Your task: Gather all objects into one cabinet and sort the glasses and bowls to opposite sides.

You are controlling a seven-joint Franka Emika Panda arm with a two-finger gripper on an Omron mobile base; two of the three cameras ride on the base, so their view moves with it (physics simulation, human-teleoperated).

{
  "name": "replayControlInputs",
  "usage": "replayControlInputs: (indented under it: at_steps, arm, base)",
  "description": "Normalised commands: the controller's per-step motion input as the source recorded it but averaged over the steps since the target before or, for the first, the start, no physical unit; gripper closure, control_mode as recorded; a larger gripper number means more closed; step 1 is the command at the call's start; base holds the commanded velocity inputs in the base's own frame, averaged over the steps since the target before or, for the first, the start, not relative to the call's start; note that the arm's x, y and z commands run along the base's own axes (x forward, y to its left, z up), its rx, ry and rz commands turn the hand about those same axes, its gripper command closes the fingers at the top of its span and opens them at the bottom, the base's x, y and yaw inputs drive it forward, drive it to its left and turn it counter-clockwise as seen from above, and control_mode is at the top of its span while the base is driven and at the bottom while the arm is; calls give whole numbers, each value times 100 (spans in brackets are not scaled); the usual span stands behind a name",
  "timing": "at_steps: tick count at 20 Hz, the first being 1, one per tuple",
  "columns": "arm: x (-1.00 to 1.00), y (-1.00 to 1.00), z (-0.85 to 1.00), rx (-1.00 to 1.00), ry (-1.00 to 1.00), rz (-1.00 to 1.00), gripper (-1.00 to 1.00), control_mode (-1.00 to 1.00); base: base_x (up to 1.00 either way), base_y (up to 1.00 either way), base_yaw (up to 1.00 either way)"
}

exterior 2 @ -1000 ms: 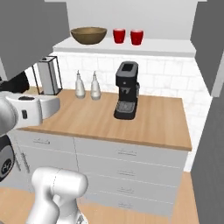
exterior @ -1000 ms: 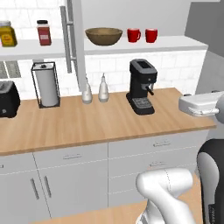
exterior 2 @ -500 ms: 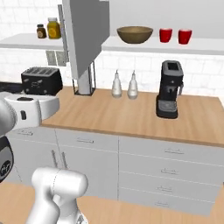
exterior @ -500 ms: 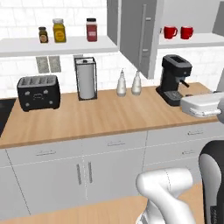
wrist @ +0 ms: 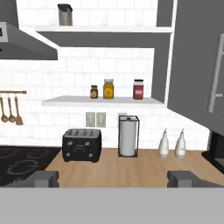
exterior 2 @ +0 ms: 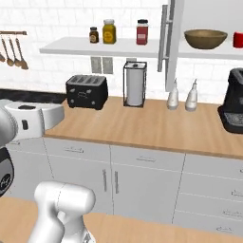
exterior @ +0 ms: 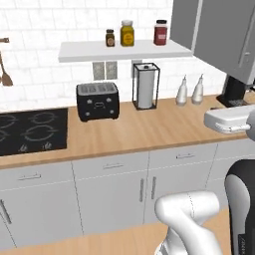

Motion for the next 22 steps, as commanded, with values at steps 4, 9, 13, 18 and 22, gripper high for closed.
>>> replayControlInputs:
  at_steps: [4,9,13,18,22]
  arm:
    - [0,0,0,0,0,0,-100,100]
    - [0,0,0,0,0,0,-100,100]
    - [0,0,0,0,0,0,-100,100]
    - [0,0,0,0,0,0,-100,100]
    - [0,0,0,0,0,0,-100,100]
  base:
    - [0,97,0]
    - [-1,93,0]
    - [2,97,0]
    - [-9,95,11]
    - [0,97,15]
